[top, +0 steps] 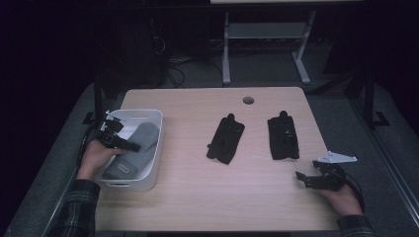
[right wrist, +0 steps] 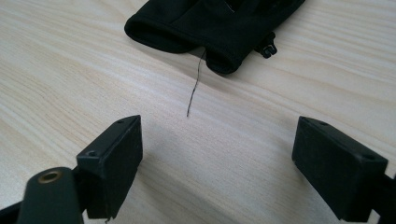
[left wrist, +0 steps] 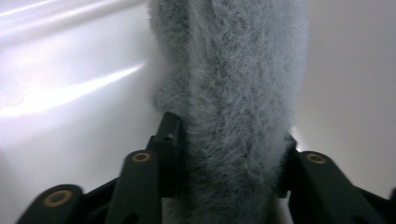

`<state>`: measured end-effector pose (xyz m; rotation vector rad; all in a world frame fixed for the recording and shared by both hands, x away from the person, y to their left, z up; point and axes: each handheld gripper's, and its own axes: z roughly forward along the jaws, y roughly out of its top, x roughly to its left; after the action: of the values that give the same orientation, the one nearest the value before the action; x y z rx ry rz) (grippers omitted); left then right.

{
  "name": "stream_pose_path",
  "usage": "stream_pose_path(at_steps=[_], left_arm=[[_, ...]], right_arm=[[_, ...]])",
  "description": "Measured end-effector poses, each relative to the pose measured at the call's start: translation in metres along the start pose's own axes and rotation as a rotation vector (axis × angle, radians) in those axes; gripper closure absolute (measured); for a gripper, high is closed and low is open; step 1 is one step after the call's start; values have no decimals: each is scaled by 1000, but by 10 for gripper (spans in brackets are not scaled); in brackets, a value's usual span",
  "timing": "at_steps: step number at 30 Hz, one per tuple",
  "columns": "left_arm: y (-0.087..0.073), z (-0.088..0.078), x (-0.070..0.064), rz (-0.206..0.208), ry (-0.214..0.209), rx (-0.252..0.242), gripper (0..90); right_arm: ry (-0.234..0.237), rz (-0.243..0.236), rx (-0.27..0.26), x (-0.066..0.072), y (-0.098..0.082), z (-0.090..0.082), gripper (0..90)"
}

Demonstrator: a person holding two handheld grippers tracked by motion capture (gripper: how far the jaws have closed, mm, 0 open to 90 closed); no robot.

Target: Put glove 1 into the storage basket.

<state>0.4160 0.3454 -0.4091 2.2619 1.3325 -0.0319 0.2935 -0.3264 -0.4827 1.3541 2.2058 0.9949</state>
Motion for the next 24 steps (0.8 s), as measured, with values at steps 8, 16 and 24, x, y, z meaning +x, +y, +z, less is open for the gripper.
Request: stream_pose_path(at_steps=[8, 16, 24], left_arm=[[1, 2, 0, -7, 82, -11, 339], [3, -15, -2, 17, 121, -62, 245], [11, -36, -21, 64, 123, -153, 230]], right_arm=[[0, 0, 0, 0, 0, 0, 160], [0, -2, 0, 0, 0, 0, 160], [-1, -3, 1, 0, 0, 0, 160]])
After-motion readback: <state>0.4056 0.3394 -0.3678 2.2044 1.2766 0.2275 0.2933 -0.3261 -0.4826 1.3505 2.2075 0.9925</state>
